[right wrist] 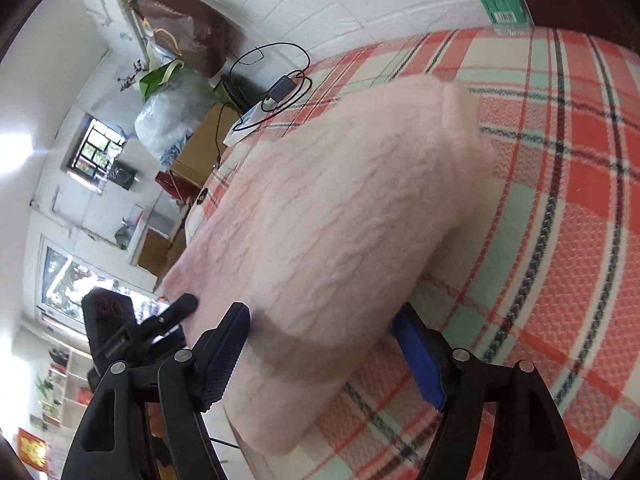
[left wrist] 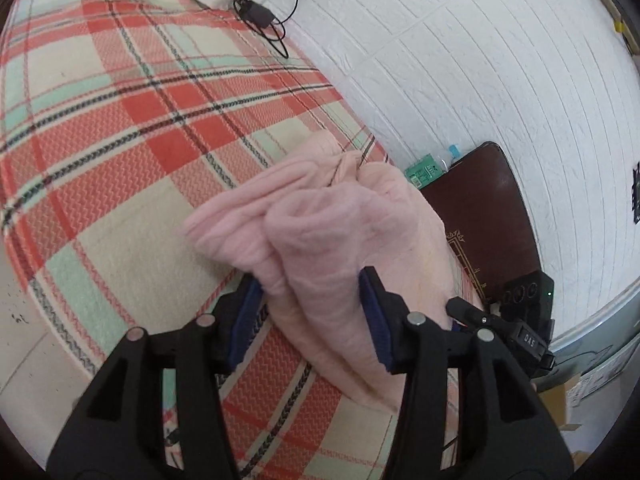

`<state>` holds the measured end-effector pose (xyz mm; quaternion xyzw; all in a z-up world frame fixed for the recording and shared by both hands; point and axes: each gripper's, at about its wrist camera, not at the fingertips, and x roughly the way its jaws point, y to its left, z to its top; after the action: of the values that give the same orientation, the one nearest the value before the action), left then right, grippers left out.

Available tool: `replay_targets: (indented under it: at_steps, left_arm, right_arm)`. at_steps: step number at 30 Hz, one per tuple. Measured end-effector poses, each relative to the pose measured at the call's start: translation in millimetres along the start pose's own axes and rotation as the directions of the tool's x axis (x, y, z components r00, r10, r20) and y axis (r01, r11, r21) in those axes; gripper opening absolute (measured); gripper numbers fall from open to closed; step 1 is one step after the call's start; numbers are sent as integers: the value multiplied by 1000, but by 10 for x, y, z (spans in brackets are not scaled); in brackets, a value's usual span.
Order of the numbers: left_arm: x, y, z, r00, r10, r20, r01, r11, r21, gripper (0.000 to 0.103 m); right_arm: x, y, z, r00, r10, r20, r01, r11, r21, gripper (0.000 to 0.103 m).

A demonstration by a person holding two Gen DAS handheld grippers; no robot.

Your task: Fold clothes

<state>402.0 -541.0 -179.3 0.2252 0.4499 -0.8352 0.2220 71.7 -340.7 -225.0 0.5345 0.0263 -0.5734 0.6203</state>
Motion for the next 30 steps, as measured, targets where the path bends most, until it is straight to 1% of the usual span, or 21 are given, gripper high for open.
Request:
replay_targets:
  at_steps: [1,2,3,4,5,7,8,11,12,14,16,17,18,19,20,21,22,24,26,28,30]
  left_arm:
    - [-80,-33,-16,1000,-3,20,2,1000,21,51]
    - [-160,-66,-33,999,-6,40,4,999,41,51]
    - [-223,-94,-45,999,-14,52,11,998,58,58]
    - [-222,-101,-45,999,-31,39,28,998,62,68]
    - [-194,-107,-51,999,-26,27,24,998,65,70]
    - [-137,-118,-64,1000,-16,2,16,997,71,71]
    - [-102,-117,-70,1000,-14,-14,15,997,70,71]
    - [65,-60,-98,998,-39,-51,40,999,18,72]
    - [113,-33,-93,997,-47,-57,47,999,1,75]
    - [206,24,-80,996,-66,-66,63,997,-36,75]
    - [287,107,-34,993,-102,-64,96,991,-98,75]
    - [323,147,-10,991,-117,-60,109,986,-126,75]
    - [343,184,13,992,-119,-50,111,983,-146,68]
    - [355,212,39,992,-117,-41,109,981,-160,52]
    - [345,215,72,995,-96,-36,90,984,-153,45]
    - [321,210,108,997,-77,-28,72,987,-143,40]
    - [251,182,152,998,-61,-6,59,991,-121,33]
    - [115,133,240,999,-34,38,37,996,-83,27]
    - [15,156,328,997,-40,66,46,995,-88,27]
    - [33,225,352,998,-18,52,23,994,-103,27]
    - [72,251,308,1000,-1,31,5,994,-107,28]
  right_arm:
    - [-94,50,-61,1000,-13,7,13,999,-32,76]
    - [-156,87,-107,1000,-6,11,6,998,-60,76]
    - [-178,103,-137,1000,0,6,0,998,-63,77]
    - [-197,118,-164,1000,5,1,-5,998,-63,77]
    - [-175,104,-169,1000,6,-8,-7,999,-46,78]
    - [-101,37,-161,1000,12,-21,-12,1000,14,78]
    - [-79,-48,-169,999,29,-20,-28,998,61,78]
    - [42,-232,-121,995,96,-15,-91,979,183,81]
    - [99,-259,-78,994,111,-8,-106,972,211,81]
    - [205,-286,6,992,126,13,-125,963,239,82]
    - [341,-302,76,989,146,24,-147,953,266,82]
    - [389,-291,96,989,143,35,-147,952,270,79]
    - [427,-246,118,989,143,38,-148,957,250,75]
    - [466,-189,133,989,143,31,-146,964,223,71]
    - [489,-131,147,990,138,30,-141,969,205,65]
    - [489,-55,166,989,142,37,-146,973,180,61]
    - [460,14,183,987,153,50,-159,975,156,59]
    - [431,151,239,981,180,68,-187,976,110,58]
    - [519,201,273,983,176,49,-180,978,103,58]
    - [608,151,255,986,166,28,-168,979,118,62]
    - [649,66,208,989,150,9,-150,977,153,68]
